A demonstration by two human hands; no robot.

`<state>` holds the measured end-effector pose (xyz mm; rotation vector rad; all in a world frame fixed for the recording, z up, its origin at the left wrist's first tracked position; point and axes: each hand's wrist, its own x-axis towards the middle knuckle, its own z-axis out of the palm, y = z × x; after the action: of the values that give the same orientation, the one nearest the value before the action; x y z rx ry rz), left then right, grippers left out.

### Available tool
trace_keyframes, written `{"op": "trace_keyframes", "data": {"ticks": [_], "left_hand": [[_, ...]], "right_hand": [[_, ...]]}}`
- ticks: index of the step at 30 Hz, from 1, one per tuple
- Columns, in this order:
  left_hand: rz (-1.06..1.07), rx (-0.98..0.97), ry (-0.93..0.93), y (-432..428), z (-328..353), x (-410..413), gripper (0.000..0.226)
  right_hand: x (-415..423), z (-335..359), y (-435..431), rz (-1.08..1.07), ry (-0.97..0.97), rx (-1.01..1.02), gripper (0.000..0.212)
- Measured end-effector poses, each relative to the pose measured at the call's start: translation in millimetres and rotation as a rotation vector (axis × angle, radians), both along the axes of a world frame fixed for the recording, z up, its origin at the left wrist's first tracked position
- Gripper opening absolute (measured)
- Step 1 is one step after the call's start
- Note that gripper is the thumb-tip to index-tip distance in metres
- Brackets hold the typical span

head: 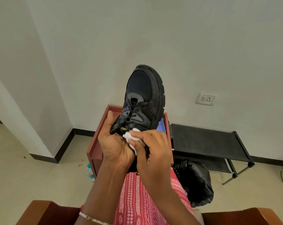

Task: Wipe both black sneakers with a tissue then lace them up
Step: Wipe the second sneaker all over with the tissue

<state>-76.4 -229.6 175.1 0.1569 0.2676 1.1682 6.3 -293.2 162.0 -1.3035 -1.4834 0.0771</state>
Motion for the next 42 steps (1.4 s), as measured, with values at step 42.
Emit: {"op": "trace_keyframes", "data": {"ticks": [42], "left_hand": [[-0.091,-0.030,-0.105,-9.1,8.7,8.0,0.067]], "right_hand": [[17.0,15.9,37.7,-0.177,-0.197,0.268,0.027]]}}
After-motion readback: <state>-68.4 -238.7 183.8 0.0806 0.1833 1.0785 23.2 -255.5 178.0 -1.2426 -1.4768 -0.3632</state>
